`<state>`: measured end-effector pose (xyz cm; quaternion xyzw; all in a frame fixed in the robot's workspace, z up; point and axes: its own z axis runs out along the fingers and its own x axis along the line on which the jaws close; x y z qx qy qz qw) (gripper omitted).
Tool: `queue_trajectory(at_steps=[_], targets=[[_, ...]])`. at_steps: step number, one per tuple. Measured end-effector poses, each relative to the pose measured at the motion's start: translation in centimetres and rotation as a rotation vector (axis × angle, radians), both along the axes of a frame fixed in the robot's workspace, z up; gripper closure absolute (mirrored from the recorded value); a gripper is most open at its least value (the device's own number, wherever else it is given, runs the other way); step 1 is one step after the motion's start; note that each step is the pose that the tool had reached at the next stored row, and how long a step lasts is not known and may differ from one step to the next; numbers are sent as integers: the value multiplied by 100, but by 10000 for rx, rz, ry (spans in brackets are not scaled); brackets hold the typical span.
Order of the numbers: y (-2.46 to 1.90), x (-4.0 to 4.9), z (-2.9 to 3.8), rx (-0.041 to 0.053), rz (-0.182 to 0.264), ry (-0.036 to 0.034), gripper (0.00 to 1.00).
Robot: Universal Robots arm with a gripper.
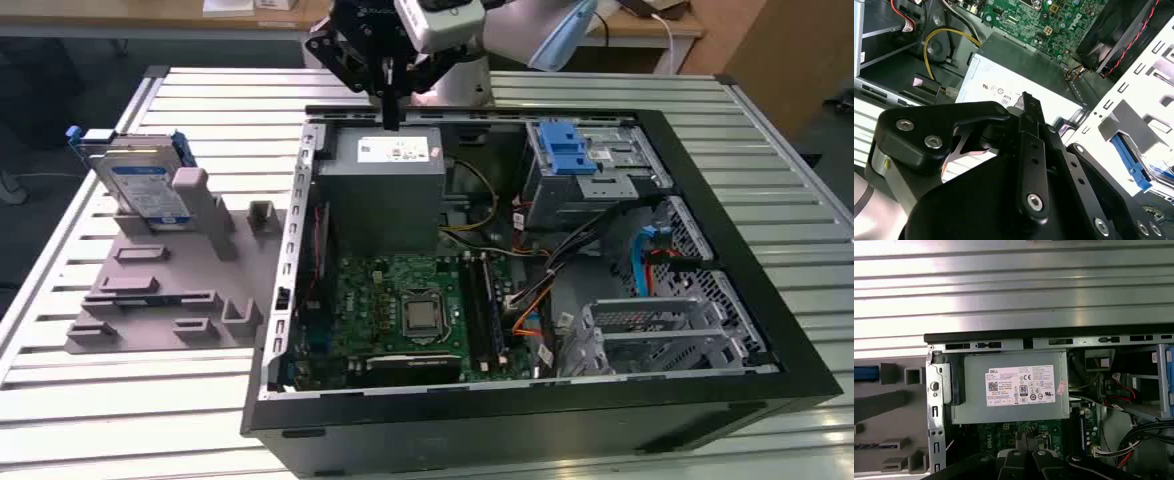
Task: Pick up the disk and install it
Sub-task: 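Reach for the disk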
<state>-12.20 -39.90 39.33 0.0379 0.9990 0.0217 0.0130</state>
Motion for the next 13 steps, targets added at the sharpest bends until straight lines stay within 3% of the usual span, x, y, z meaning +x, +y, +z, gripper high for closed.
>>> queue_trajectory(at_steps=[13], targets=[[0,-24,-1,0,0,-1,89]])
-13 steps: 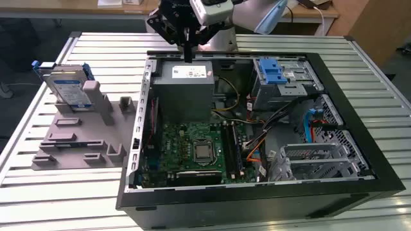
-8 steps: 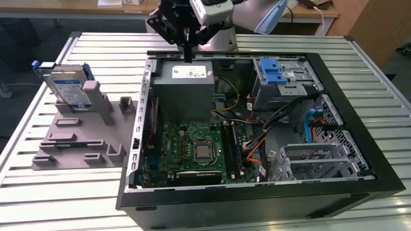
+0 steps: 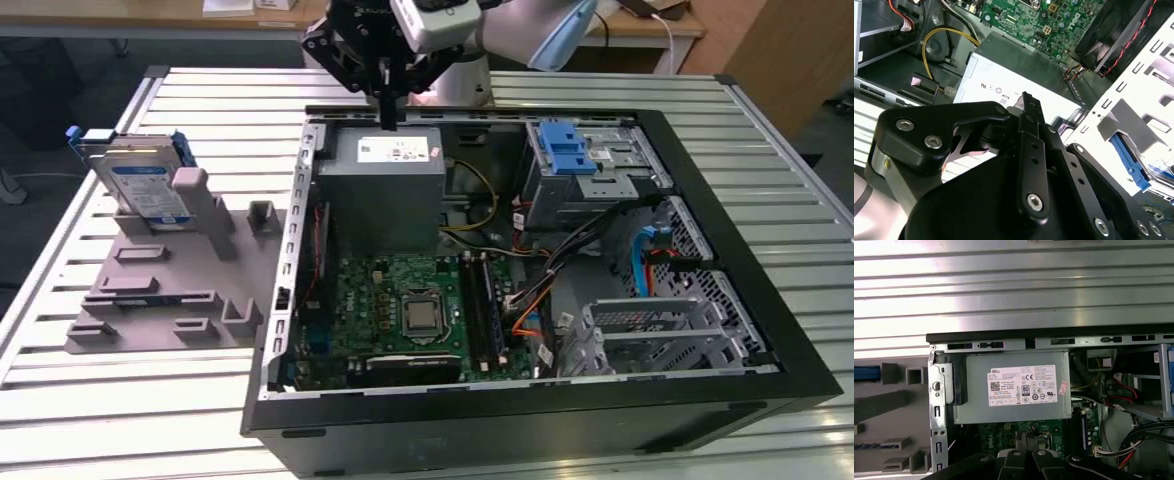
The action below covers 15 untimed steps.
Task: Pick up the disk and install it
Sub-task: 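Reach for the disk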
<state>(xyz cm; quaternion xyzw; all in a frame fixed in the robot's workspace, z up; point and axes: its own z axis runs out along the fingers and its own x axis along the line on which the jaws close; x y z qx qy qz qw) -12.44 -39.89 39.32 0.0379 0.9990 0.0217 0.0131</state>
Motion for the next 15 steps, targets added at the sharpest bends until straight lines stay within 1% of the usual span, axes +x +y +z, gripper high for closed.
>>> queue_trajectory(at_steps=[8,15], targets=[[0,-36,-5,1,1,0,89],[0,-106,-15,0,0,1,89]])
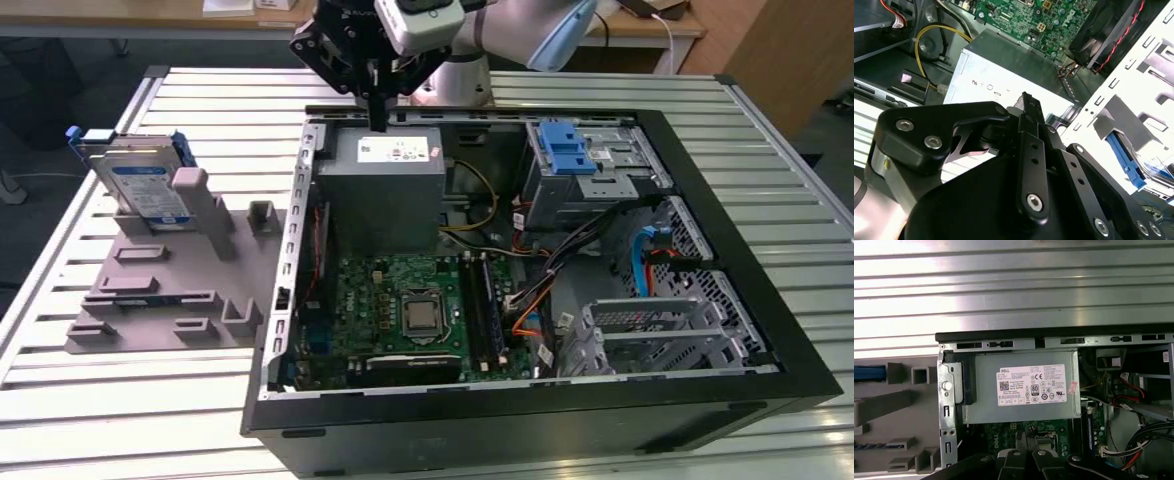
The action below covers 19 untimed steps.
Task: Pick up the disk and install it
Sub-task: 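Reach for the disk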
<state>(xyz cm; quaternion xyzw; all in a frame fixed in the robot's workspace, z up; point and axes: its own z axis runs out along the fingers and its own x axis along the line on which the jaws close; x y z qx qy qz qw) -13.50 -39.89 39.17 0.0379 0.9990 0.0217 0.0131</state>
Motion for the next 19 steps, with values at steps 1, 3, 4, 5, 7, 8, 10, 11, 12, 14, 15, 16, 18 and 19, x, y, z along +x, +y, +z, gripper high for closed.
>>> queue_trajectory(at_steps=[1,3,4,5,7,8,10,11,12,14,15,16,18,19], targets=[[0,-9,-1,0,0,0,89],[0,-24,-4,1,0,-1,89],[1,-27,-4,0,0,0,89],[0,-28,-4,0,2,0,89],[0,-29,-4,-1,2,1,89],[0,-29,-4,0,1,0,89],[0,-30,-4,0,1,0,89],[0,-31,-4,1,1,0,89],[0,-35,-4,1,-1,0,89],[0,-44,-4,0,0,0,89],[0,-49,-4,1,0,0,89],[0,-55,-4,0,1,0,89],[0,-68,-5,0,1,0,89],[0,-74,-5,0,1,0,89]])
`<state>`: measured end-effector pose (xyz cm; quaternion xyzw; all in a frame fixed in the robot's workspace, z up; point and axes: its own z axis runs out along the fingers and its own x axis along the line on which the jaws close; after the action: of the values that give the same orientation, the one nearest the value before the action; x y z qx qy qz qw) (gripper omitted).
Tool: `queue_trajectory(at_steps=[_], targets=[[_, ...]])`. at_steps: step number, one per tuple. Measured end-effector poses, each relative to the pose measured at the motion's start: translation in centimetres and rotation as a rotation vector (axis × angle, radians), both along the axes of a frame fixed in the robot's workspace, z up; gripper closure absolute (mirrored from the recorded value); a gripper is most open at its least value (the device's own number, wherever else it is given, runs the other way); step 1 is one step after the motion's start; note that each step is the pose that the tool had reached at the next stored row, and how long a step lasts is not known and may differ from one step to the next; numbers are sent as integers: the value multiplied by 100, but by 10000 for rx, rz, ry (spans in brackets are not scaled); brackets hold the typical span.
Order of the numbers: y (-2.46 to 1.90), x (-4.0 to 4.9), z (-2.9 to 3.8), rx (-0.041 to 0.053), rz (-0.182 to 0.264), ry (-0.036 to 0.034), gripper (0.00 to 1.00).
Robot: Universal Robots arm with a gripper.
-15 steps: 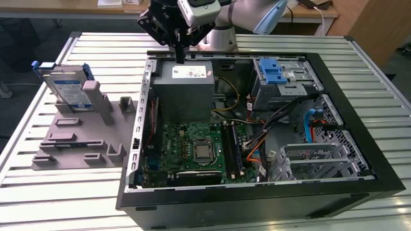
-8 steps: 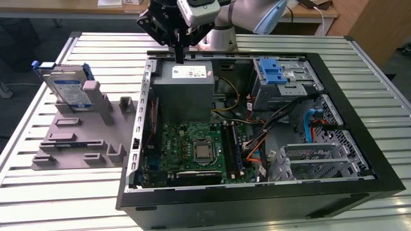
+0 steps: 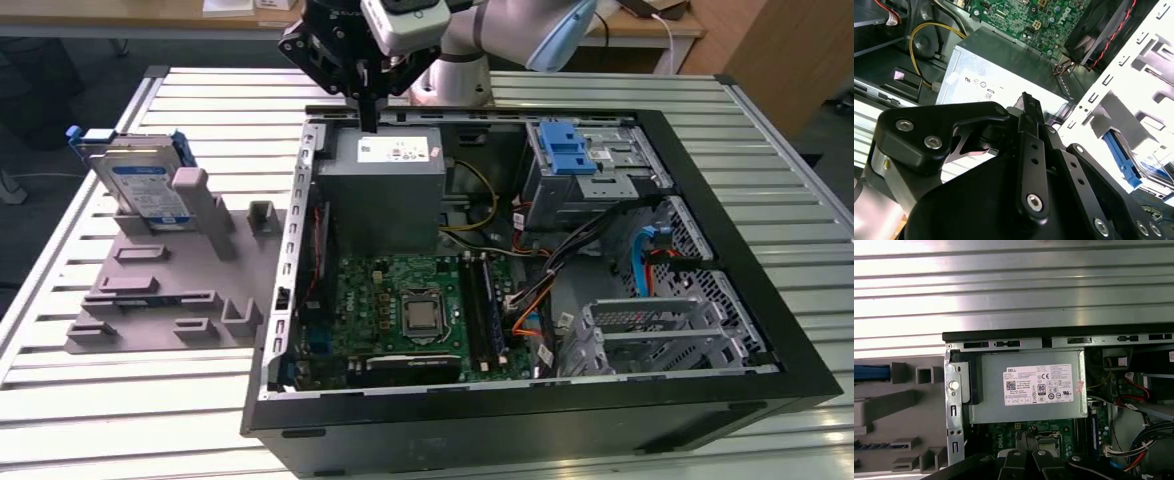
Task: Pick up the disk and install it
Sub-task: 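Reach for the disk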
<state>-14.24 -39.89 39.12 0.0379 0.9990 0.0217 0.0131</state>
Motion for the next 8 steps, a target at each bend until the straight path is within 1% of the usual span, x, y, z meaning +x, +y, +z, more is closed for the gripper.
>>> queue_trajectory(at_steps=[8], targets=[[0,-34,-2,0,0,0,89]])
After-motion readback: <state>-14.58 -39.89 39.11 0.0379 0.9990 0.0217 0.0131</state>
